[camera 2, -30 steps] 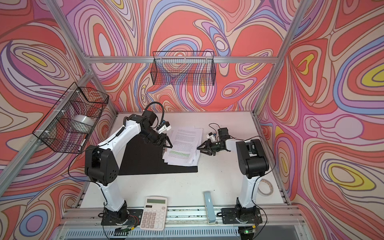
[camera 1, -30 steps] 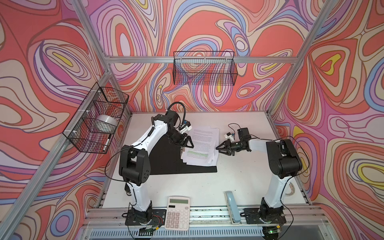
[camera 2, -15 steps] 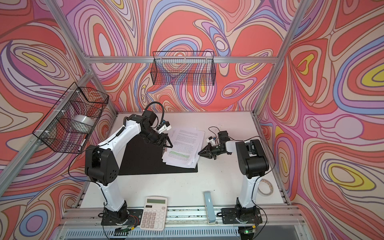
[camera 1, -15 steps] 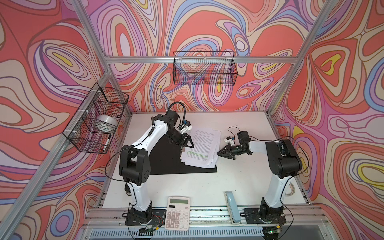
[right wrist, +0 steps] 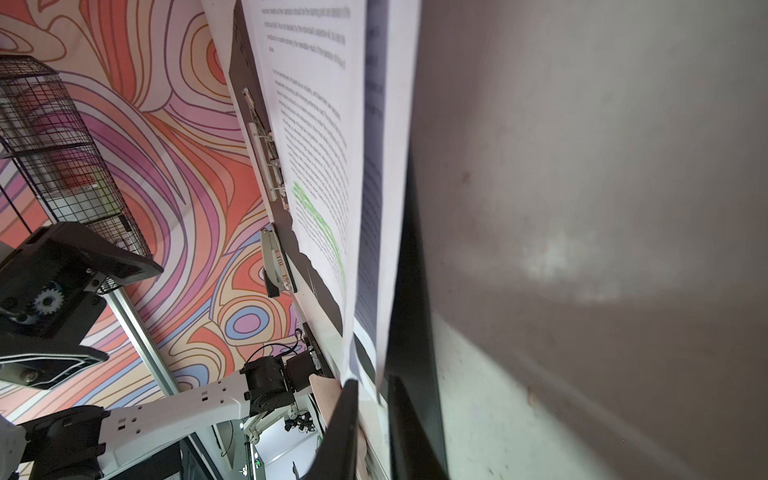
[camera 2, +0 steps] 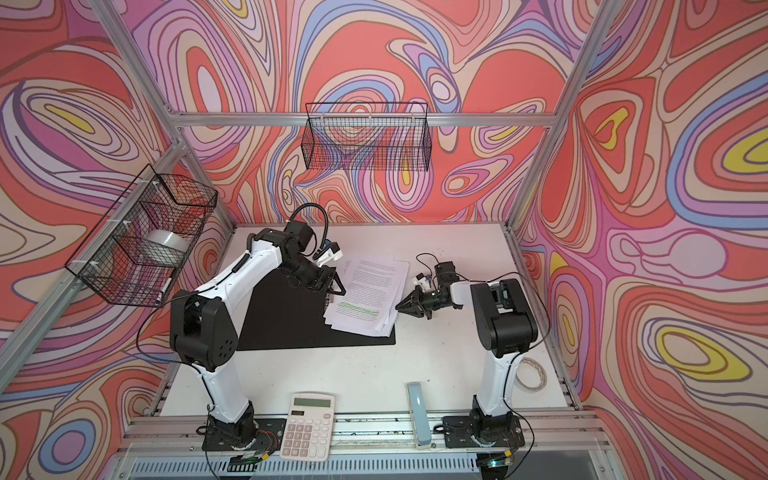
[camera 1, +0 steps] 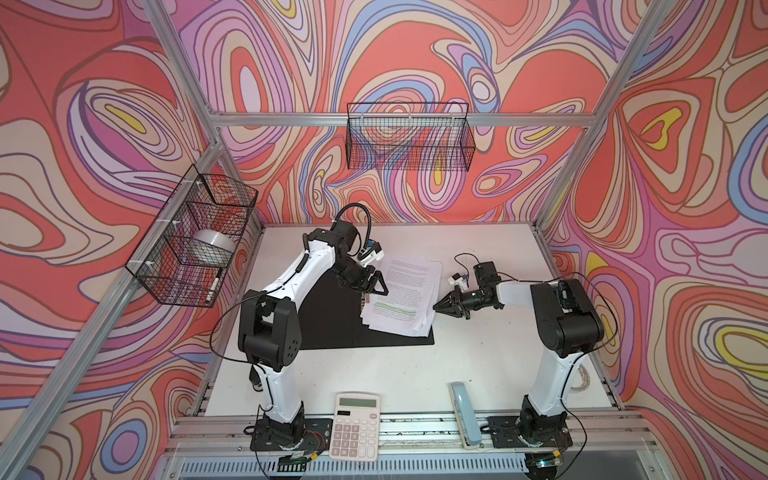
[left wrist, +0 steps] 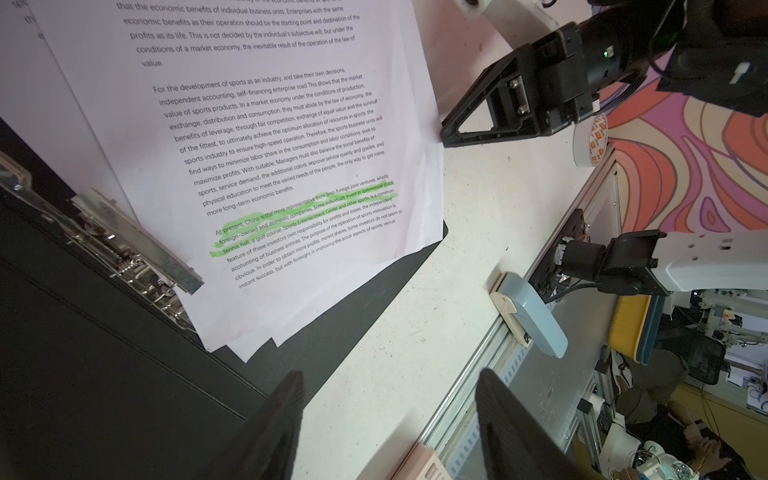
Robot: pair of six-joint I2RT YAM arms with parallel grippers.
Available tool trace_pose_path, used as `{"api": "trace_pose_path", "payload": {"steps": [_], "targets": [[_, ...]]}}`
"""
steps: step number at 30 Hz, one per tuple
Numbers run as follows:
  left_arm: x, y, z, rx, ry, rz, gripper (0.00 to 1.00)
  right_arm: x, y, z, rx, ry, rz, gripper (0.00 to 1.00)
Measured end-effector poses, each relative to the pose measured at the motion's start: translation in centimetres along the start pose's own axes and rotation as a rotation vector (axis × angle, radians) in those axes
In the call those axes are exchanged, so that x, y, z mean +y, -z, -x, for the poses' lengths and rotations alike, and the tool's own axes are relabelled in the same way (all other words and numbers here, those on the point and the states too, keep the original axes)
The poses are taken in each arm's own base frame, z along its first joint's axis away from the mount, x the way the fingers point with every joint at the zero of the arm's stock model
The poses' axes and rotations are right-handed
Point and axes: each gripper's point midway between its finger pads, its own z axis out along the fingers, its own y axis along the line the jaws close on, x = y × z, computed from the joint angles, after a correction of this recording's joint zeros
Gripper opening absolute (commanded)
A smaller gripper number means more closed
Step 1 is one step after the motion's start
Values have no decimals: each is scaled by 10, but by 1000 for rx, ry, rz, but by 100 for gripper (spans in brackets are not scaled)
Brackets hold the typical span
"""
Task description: Put the files into the folder
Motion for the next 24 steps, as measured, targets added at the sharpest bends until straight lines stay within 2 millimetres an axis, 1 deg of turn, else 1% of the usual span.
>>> {"api": "trace_pose_path", "payload": {"steps": [4,9,11,18,24], "targets": [[0,0,1,-4,-3,0,66,0,-5,-6,15,0,5,30],[0,0,1,-2,-2,0,66,-19,-11,-24,35,-40,-11,32],[0,0,1,-2,-2,0,66,-22,-12,-30,43,-48,-5,34],[0,0,1,-2,1,0,66,-18,-16,-29,14,3,-2,37],[0,0,1,-2,9,0,66,-14,-19,-24,-13,31,1,36]]}}
